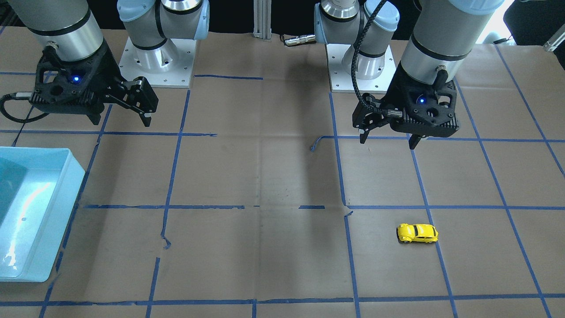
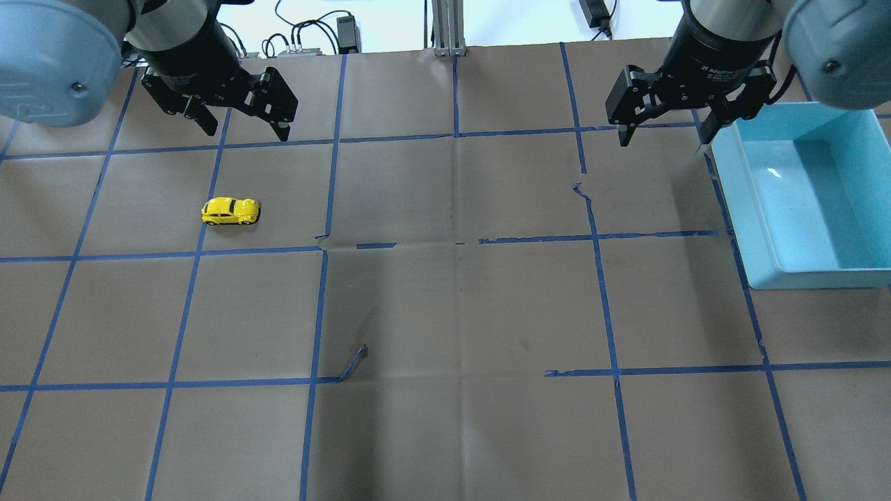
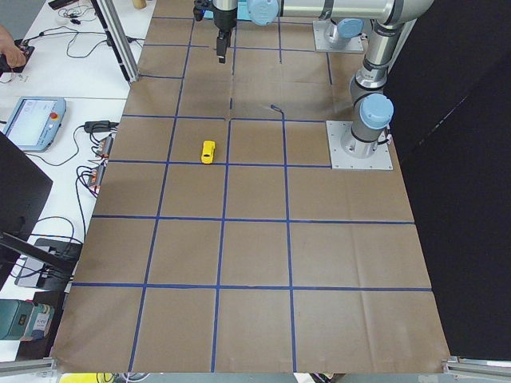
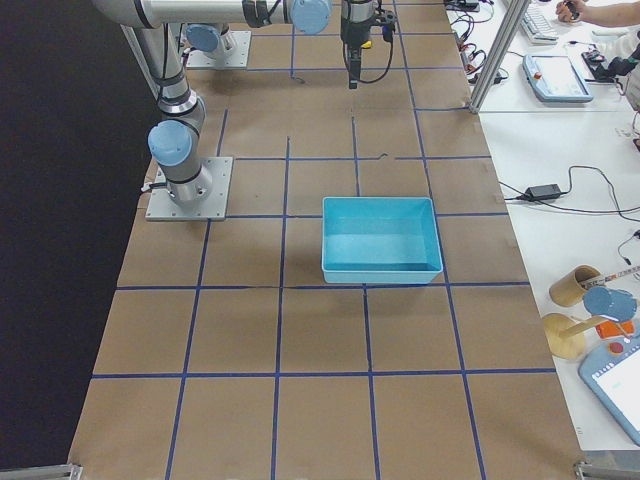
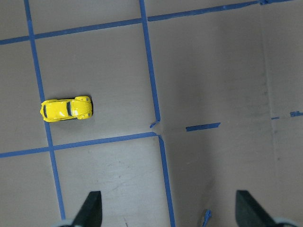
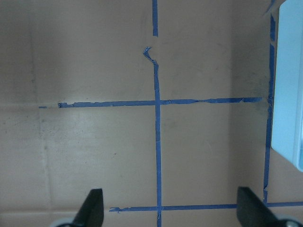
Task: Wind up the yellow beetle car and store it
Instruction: 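Move the left gripper down toward the yellow beetle car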
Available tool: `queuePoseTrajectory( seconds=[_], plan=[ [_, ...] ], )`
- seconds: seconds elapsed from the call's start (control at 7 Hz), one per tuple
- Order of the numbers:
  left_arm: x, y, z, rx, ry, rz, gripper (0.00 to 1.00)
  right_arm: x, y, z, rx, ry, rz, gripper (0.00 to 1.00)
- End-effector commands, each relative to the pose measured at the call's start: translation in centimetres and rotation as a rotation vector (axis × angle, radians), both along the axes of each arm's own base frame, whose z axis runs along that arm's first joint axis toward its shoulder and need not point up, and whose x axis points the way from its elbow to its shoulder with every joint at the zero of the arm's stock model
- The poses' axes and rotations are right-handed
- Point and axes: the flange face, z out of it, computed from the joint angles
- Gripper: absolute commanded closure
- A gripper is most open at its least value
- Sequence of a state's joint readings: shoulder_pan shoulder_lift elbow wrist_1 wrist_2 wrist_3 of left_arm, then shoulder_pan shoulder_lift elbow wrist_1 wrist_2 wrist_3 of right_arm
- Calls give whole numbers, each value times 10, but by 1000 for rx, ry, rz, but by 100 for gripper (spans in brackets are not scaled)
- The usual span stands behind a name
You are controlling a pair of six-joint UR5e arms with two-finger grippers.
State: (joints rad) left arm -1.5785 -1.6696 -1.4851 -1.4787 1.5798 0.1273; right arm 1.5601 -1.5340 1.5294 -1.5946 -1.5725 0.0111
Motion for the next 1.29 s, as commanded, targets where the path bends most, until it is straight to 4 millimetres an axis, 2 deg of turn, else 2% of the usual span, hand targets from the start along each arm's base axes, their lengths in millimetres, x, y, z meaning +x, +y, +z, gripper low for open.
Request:
queuePoseTrajectory(
  seconds=[0.0,0.29,0.57,0.71,1.0,1.14],
  plan=[
    [0,0,0,1,1,0,0,0,0,-1,2,-2,0,0],
    [3,0,2,-2,6,-14,0,0,0,-1,2,0,2,0],
    [7,2,3,0,-6,-136,0,0,-1,-1,1,0,2,0],
    [9,0,-3,17,-11,-200,0,0,0,-1,2,0,0,0],
    [23,-4,-17,46,-35,-517,0,0,0,0,-1,-2,-1,0],
    [44,-11,-33,82,-69,-701,0,0,0,0,-2,0,2,0]
  ],
)
